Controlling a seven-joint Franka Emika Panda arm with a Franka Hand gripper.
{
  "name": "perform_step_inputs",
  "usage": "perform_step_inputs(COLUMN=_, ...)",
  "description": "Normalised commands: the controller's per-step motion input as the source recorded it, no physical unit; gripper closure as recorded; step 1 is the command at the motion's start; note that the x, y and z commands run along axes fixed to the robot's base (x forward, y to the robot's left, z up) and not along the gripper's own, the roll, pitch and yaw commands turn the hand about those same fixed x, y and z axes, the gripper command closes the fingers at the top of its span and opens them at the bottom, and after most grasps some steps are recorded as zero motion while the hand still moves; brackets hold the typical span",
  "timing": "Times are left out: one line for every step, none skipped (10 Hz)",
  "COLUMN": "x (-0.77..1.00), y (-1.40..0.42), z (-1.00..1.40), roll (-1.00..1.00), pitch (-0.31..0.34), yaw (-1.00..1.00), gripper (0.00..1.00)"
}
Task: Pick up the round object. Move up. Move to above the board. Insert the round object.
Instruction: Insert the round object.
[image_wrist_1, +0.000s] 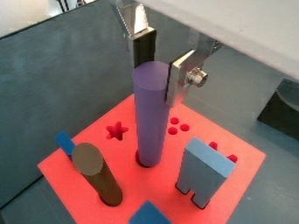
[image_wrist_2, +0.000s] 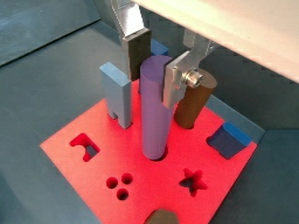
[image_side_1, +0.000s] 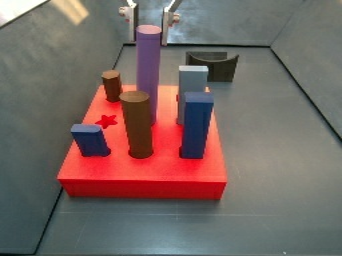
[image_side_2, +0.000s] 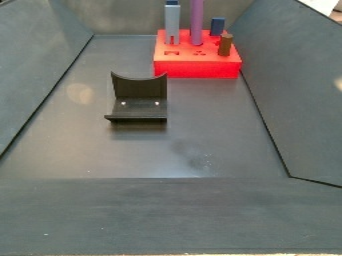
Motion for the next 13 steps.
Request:
perform_step_inputs(x=0.00, y=-0.06, z=-0.11, roll=-0.05, pitch=-0.053, yaw=0.00, gripper=1.00)
perform_step_inputs(x=0.00, y=-0.03, z=-0.08, roll=0.00, pitch=-0.027, yaw=0.00, gripper=1.00)
perform_step_inputs(x=0.00, y=-0.02, z=-0.08, roll=0.00, pitch=-0.011, yaw=0.00, gripper=1.00)
perform_step_inputs(x=0.00, y=-0.03, z=-0.08, roll=0.00, pitch=-0.013, yaw=0.00, gripper=1.00)
perform_step_inputs(x=0.00, y=-0.03, z=-0.09, roll=0.00, pitch=-0.017, yaw=0.00, gripper=1.00)
perform_step_inputs(x=0.00, y=-0.02, z=-0.06, roll=0.00, pitch=-0.011, yaw=0.00, gripper=1.00)
perform_step_inputs(x=0.00, y=-0.01, z=-0.07, roll=0.00, pitch=-0.013, yaw=0.00, gripper=1.00)
perform_step_inputs(x=0.00, y=-0.02, z=-0.07, roll=0.00, pitch=-0.019, yaw=0.00, gripper=1.00)
perform_step_inputs(x=0.00, y=-0.04, z=-0.12, roll=-0.03, pitch=-0.039, yaw=0.00, gripper=1.00)
perform_step_inputs(x=0.00, y=-0.08, z=-0.15, roll=-0.01, pitch=-0.047, yaw=0.00, gripper=1.00)
perform_step_inputs(x=0.00, y=-0.09, z=-0.15, roll=-0.02, pitch=-0.050, yaw=0.00, gripper=1.00)
perform_step_inputs(x=0.00, y=-0.08, z=-0.20, roll=-0.03, pitch=-0.056, yaw=0.00, gripper=1.00)
perform_step_inputs(x=0.00, y=0.00, z=-0.31, roll=0.03, pitch=-0.009, yaw=0.01, gripper=1.00)
